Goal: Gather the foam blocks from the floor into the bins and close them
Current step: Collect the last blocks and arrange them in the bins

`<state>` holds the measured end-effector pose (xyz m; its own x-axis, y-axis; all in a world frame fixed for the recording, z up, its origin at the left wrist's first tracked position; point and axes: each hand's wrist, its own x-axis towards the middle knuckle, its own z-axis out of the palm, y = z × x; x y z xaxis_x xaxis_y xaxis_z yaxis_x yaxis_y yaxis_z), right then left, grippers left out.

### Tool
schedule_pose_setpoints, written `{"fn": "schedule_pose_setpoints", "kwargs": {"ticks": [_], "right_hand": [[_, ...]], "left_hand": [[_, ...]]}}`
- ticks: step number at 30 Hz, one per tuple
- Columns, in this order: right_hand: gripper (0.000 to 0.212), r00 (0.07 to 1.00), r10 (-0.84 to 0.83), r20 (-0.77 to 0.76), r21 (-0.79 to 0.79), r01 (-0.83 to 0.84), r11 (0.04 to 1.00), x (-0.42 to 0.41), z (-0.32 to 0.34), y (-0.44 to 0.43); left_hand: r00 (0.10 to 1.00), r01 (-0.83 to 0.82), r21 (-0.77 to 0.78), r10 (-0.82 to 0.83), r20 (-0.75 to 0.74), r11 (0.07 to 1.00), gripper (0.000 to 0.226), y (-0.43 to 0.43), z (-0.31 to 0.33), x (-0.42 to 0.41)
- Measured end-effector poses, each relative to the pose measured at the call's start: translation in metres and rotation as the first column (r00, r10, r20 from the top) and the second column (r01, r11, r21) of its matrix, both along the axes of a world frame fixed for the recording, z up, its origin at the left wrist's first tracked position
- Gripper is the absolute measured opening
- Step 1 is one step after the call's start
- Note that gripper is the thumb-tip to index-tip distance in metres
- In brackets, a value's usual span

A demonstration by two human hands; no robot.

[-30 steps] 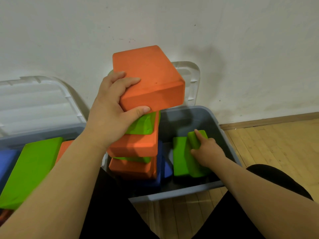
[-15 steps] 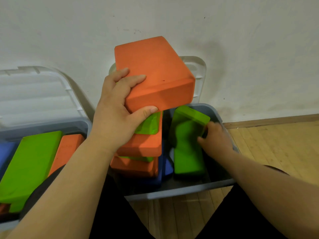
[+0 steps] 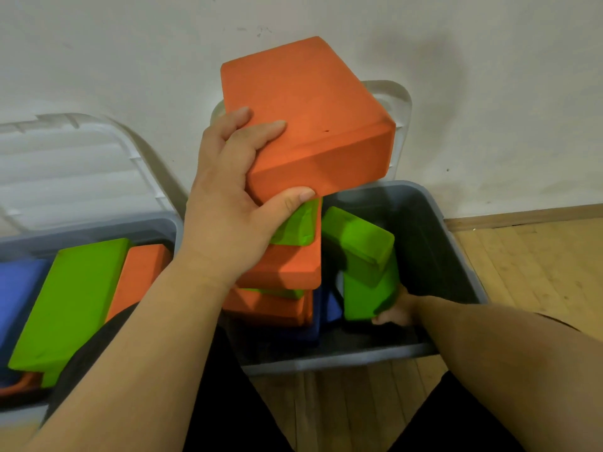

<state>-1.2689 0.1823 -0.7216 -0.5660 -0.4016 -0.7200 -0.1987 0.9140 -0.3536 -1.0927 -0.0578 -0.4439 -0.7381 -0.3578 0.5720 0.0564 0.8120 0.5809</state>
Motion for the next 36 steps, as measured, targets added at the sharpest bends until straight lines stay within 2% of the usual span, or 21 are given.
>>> {"fn": "schedule_pose_setpoints", "kwargs": {"ticks": [2,5,7,9,12,15,20,25,27,28,31,32,33,36], "right_hand": [[0.103,0.995,-0.093,0.025,-0.034,0.094,0.995,0.002,-0.008,0.000],[0.124,0.971,-0.232,0.057,-0.107,0.237,0.966,-0.003,-0.025,0.003],[0.141,0.943,-0.318,0.099,-0.143,0.329,0.933,-0.021,-0.079,0.016],[0.157,0.909,-0.392,0.141,-0.163,0.412,0.897,-0.015,-0.067,0.012],[0.132,0.826,-0.535,0.181,-0.176,0.562,0.808,-0.012,-0.043,0.004],[0.136,0.766,-0.606,0.215,-0.181,0.641,0.746,-0.018,-0.040,0.004],[0.136,0.760,-0.598,0.253,-0.196,0.646,0.738,-0.020,-0.043,0.008],[0.114,0.750,-0.579,0.320,-0.226,0.654,0.722,-0.024,-0.055,0.007],[0.116,0.728,-0.590,0.349,-0.214,0.675,0.706,-0.023,-0.051,0.005],[0.123,0.717,-0.595,0.365,-0.223,0.687,0.692,-0.022,-0.050,0.005],[0.181,0.724,-0.577,0.379,-0.273,0.683,0.678,-0.037,-0.095,0.018],[0.188,0.726,-0.575,0.376,-0.273,0.680,0.681,-0.039,-0.103,0.020],[0.182,0.722,-0.587,0.366,-0.264,0.685,0.679,-0.037,-0.097,0.018],[0.131,0.709,-0.613,0.350,-0.240,0.700,0.672,-0.021,-0.058,0.007]], "left_hand": [[1.000,0.002,-0.003,-0.002,-0.009,1.000,0.068,0.000,0.000,-0.002],[1.000,0.001,-0.028,-0.002,-0.024,1.000,0.067,-0.004,0.000,-0.004],[1.000,-0.008,-0.026,0.007,-0.028,1.000,0.067,-0.006,0.001,-0.004],[1.000,-0.010,-0.037,0.009,-0.026,0.999,0.067,-0.008,0.001,-0.003],[1.000,-0.007,-0.044,0.007,-0.015,0.999,0.066,-0.009,0.003,-0.003],[1.000,-0.011,-0.036,0.011,-0.017,0.999,0.066,-0.006,0.003,-0.004],[0.999,-0.025,-0.024,0.025,-0.024,0.999,0.066,-0.006,0.004,-0.003],[0.999,-0.038,-0.010,0.037,-0.021,0.999,0.066,-0.010,0.004,0.002],[0.999,-0.041,-0.009,0.040,-0.017,0.999,0.066,-0.011,0.005,0.003],[0.999,-0.042,-0.007,0.042,-0.014,0.999,0.066,-0.010,0.005,0.003],[0.999,-0.039,-0.002,0.039,-0.005,0.999,0.067,-0.011,0.004,0.004],[0.999,-0.038,0.002,0.038,-0.006,0.999,0.067,-0.011,0.004,0.005],[0.999,-0.039,0.006,0.039,-0.009,0.999,0.067,-0.012,0.004,0.006],[0.998,-0.056,0.006,0.056,-0.028,0.998,0.066,-0.017,0.004,0.008]]}}
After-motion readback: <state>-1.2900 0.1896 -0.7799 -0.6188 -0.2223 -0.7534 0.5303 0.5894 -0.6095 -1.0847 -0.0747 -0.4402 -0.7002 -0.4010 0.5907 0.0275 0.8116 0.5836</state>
